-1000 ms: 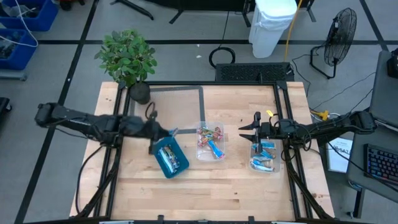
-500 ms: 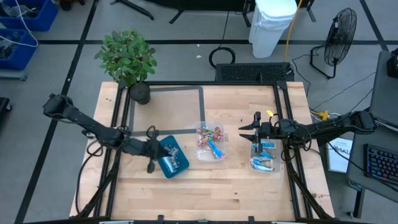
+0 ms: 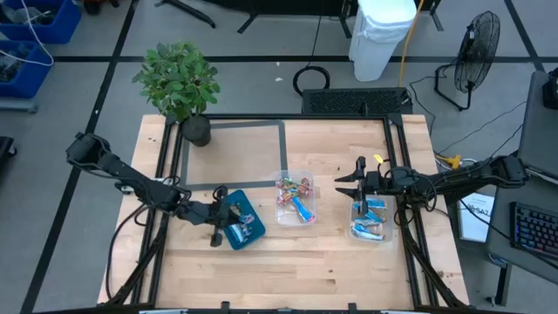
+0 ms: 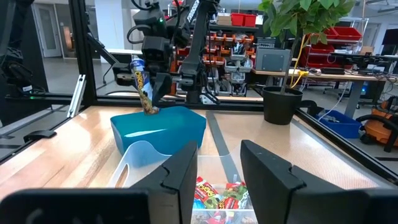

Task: Pick and place Granola Bars by type
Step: Put the blue granola bar into the blue bin

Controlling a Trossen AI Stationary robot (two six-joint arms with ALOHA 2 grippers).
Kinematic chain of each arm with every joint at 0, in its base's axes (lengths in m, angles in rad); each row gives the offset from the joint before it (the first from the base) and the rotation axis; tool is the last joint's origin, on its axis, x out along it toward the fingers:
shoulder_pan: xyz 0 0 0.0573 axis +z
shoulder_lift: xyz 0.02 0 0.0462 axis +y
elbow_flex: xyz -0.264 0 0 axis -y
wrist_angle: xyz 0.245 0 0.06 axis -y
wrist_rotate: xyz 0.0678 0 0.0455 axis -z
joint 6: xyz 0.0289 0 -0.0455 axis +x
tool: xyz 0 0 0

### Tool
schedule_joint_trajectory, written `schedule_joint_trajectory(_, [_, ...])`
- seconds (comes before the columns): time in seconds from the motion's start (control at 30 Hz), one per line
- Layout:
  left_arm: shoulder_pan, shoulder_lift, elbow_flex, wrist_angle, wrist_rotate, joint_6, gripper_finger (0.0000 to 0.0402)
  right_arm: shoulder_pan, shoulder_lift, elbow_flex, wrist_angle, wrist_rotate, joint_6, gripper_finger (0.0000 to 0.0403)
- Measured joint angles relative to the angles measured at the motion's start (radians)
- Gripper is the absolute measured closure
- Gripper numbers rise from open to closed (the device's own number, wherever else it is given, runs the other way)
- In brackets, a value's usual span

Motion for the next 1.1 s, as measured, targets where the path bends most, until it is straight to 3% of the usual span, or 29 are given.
schedule_joint_trajectory(0.27, [0.003,-0.01,-0.029,0.049,0.009,0.05,0.0391,0.0,0.0,0.0,0.0,0.0,0.0,0.0289])
schedule_joint_trajectory(0.53, [0.047,-0.129,-0.293,0.454,-0.001,0.055,0.0391,0.0,0.0,0.0,0.0,0.0,0.011,0.0289])
schedule_joint_trajectory(0.63, [0.077,-0.191,-0.364,0.533,-0.009,0.065,0.0391,0.0,0.0,0.0,0.0,0.0,0.018,0.0289])
schedule_joint_trajectory(0.73, [0.113,-0.248,-0.392,0.51,0.025,0.063,0.0391,0.0,0.0,0.0,0.0,0.0,0.018,0.0289])
schedule_joint_trajectory(0.9, [0.169,-0.288,-0.39,0.348,0.253,-0.01,0.0391,0.0,0.0,0.0,-0.001,0.0,0.018,0.0289])
schedule_joint_trajectory(1.1, [0.191,-0.283,-0.39,0.3,0.288,-0.07,0.0391,0.0,0.0,0.0,-0.002,0.0,0.018,0.0289])
